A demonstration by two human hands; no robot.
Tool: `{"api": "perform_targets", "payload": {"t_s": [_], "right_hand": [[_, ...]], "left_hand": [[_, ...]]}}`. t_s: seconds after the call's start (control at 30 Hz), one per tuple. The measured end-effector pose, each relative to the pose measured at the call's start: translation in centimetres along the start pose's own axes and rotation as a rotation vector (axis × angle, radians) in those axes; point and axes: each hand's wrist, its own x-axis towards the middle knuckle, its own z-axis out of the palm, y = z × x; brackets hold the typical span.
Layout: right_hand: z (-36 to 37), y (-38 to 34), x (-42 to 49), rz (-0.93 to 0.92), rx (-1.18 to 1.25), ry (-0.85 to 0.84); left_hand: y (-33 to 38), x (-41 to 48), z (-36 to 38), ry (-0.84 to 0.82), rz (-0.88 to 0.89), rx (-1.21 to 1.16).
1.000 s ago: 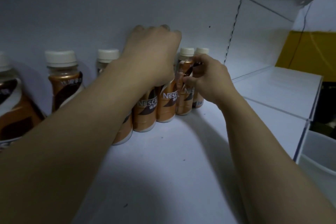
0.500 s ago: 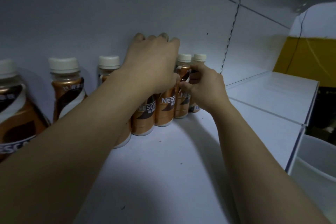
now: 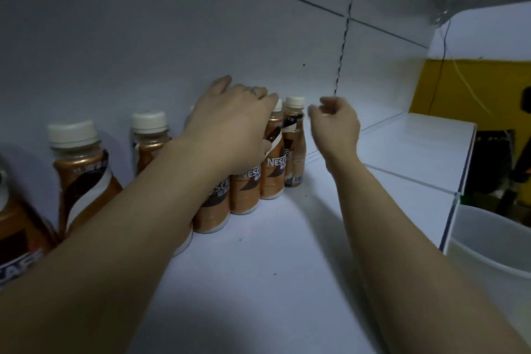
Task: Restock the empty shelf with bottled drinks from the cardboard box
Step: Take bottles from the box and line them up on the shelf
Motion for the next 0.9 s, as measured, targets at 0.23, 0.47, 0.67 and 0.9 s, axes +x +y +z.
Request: {"api": "perform_targets", "payload": {"t_s": [0.23, 0.47, 0.67, 0.9], "right_hand": [[0.4, 2.5, -0.4, 0.004, 0.112, -0.327], [0.6, 3.3, -0.1, -0.033, 0.103, -0.357], [0.5, 3.5, 0.1, -0.010, 0.025, -0.306], [-0.3, 3.7, 0.7, 0.046, 0.165, -0.525]], "left_hand": [[-0.1, 0.4, 0.5, -0.040, -0.006, 0.139], [0.0, 0.5, 0.5, -0.047, 0.005, 0.176], [-0.1, 0.6, 0.6, -0.021, -0.010, 0.141], [0.0, 0.5, 0.8, -0.018, 0.013, 0.180]]}}
